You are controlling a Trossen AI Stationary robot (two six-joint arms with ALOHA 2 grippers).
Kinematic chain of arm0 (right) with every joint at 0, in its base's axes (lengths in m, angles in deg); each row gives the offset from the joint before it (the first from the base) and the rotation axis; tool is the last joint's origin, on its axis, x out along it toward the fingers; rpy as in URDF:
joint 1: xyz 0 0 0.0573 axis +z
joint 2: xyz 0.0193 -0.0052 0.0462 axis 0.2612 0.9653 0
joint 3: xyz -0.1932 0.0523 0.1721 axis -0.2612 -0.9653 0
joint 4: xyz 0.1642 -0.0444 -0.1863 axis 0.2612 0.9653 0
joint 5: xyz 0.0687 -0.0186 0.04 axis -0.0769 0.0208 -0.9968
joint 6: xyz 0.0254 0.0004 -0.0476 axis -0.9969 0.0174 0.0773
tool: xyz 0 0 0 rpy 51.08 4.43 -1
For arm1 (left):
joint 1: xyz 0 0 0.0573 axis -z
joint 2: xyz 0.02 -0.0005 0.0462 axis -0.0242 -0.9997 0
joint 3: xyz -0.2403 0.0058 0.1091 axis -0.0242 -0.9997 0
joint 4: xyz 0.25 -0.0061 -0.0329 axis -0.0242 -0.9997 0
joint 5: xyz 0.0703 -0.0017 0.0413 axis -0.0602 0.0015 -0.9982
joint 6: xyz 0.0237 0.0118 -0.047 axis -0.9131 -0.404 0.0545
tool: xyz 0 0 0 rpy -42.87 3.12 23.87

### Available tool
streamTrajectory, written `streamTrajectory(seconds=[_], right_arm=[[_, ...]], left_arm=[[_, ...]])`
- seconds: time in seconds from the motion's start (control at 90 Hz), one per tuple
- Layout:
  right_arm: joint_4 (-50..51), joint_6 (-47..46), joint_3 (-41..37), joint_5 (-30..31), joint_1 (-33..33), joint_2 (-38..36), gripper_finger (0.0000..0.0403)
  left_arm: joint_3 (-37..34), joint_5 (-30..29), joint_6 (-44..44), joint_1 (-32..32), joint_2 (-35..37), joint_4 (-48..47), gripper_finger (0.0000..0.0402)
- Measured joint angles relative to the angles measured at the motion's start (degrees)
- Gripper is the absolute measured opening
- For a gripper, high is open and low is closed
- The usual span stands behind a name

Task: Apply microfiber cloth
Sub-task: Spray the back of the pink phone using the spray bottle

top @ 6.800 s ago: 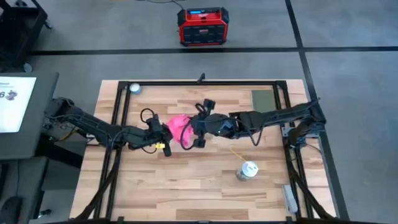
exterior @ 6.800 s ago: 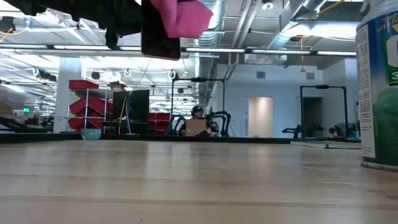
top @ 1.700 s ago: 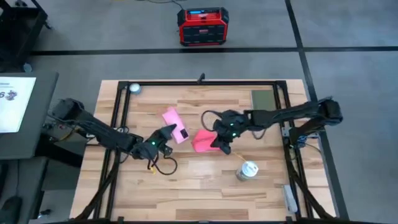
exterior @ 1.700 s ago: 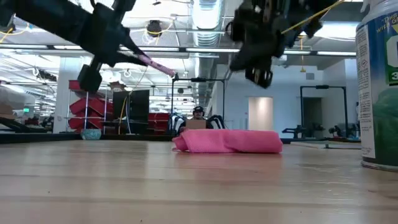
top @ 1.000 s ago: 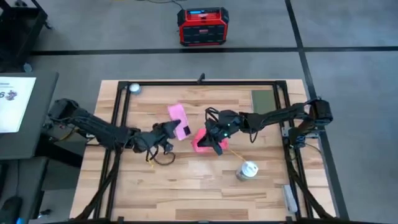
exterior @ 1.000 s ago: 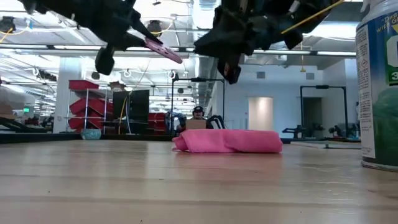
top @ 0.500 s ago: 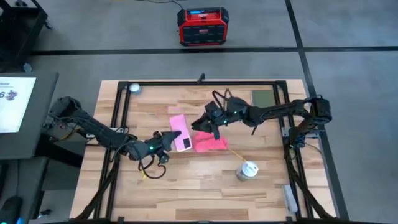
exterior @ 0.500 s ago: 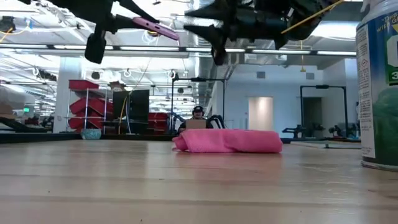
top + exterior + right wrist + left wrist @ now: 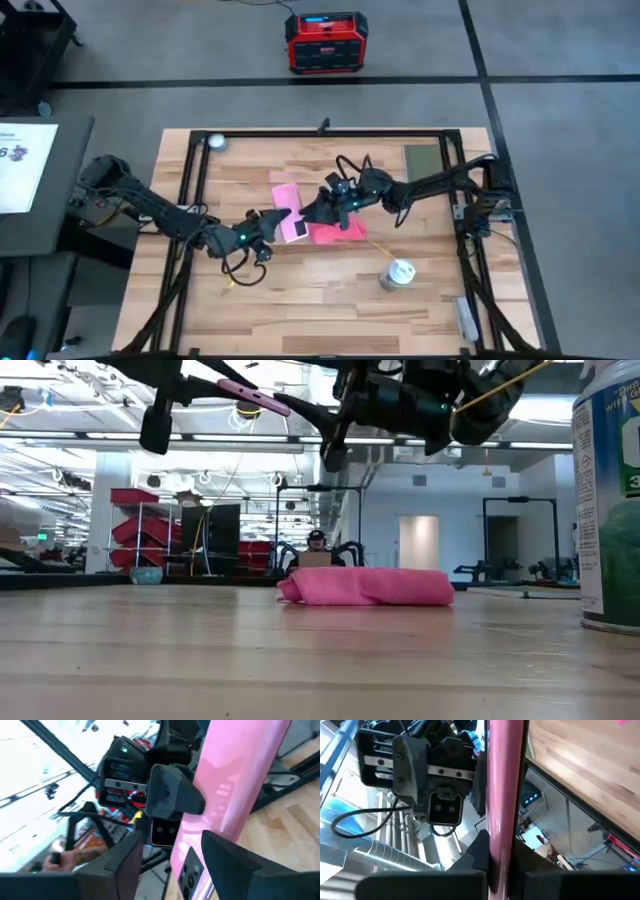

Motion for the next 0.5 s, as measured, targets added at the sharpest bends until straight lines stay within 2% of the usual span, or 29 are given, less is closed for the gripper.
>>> streamTrajectory(seconds=[0.156,0.5], right_arm=[[0.19,-0.03,0.00,-2.64,-2.18,-0.04,0.0194],[0.62,0.92,-0.06,-2.17,-5.04,0.06,0.0193]], left_arm=[[0.09,-1.37,1.30,1.34,0.02,0.16,0.0002],[0.27,-0.54,1.59,1.99,0.04,0.43,0.0002]])
